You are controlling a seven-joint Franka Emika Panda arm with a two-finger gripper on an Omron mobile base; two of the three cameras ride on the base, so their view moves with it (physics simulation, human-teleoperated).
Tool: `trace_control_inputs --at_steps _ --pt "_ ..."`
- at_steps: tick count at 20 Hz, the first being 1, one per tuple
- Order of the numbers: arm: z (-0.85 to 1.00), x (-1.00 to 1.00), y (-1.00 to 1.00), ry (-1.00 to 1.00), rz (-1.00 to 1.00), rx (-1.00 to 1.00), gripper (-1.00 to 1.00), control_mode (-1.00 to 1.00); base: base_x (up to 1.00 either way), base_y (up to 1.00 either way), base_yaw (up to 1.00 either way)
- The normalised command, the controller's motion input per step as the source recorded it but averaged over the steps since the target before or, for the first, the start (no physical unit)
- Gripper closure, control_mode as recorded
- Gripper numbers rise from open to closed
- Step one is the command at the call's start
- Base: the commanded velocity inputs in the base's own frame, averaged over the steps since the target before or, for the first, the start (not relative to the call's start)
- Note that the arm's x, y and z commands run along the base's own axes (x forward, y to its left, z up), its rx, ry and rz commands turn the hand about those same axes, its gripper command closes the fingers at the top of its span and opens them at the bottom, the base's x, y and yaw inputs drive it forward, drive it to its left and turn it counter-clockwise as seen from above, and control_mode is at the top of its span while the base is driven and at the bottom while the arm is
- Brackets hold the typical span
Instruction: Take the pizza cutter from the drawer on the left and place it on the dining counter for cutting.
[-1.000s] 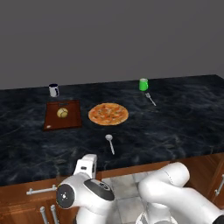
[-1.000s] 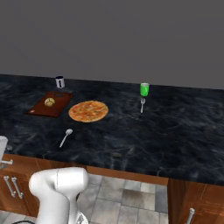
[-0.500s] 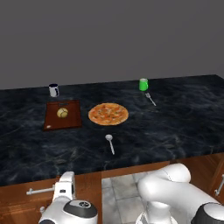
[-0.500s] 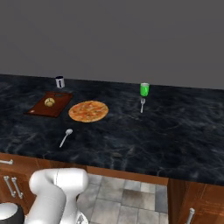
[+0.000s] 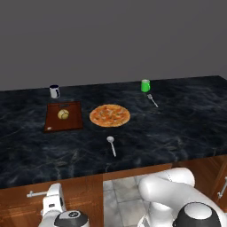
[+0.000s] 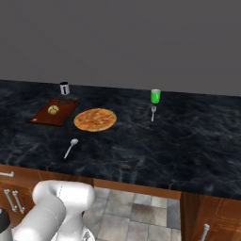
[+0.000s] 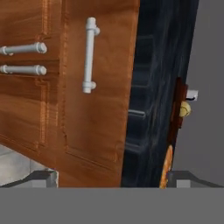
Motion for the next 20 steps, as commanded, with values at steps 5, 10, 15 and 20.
trace_control_inputs --at_steps 5,10,15,20 --pt "-0.53 0.47 0.07 -0.1 0.07 -0.07 -1.0 -1.0 0.0 0.0 0.0" --pt "-0.55 0.54 0.33 -0.11 0.09 -0.13 -1.0 -1.0 0.0 0.0 0.0" --pt "-0.35 0.08 0.54 -0.13 0.11 -0.11 -1.0 -1.0 0.0 0.0 0.0" --pt "-0.19 0.04 0.36 -0.09 0.05 -0.03 -1.0 -1.0 0.0 0.0 0.0"
